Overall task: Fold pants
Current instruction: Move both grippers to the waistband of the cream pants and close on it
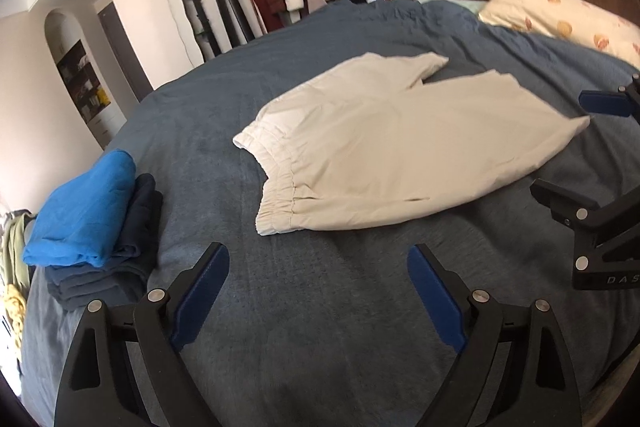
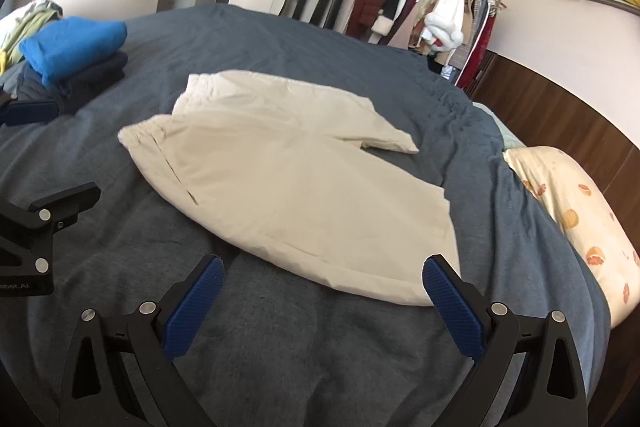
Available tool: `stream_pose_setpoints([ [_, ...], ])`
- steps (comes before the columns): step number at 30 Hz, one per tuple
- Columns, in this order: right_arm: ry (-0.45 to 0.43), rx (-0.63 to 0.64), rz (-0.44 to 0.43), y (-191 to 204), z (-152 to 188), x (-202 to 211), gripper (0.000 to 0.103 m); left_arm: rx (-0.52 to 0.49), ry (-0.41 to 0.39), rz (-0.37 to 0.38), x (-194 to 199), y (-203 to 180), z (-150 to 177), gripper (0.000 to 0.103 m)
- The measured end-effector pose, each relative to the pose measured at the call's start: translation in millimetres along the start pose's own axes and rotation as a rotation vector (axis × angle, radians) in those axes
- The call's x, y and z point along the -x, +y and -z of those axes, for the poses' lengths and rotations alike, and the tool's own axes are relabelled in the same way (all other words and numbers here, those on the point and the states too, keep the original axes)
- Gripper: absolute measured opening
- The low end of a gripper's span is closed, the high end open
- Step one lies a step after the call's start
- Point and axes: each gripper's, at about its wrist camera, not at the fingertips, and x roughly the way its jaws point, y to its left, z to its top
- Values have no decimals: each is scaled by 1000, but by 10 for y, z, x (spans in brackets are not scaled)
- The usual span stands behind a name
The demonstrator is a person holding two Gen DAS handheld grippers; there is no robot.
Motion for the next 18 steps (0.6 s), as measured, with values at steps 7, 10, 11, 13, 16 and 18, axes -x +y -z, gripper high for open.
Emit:
stream_pose_setpoints([
  [7,43,52,-4,107,29,-268,96,-35,61,46,-280,-18,7,88],
  [10,52,67,-2,128,48,-339,95,-51,91,61,-414,-30,-11,87],
  [11,55,69,-3,134,50,-366,92,-56,98,65,-444,-36,-15,87],
  [13,68,71,-6,142,57,-427,89,-67,104,70,-494,-47,-21,87],
  [16,89,62,-16,144,80,-515,87,-89,107,58,-568,-70,-33,87],
  [18,99,59,-22,145,98,-552,85,-103,105,55,-612,-79,-44,87],
])
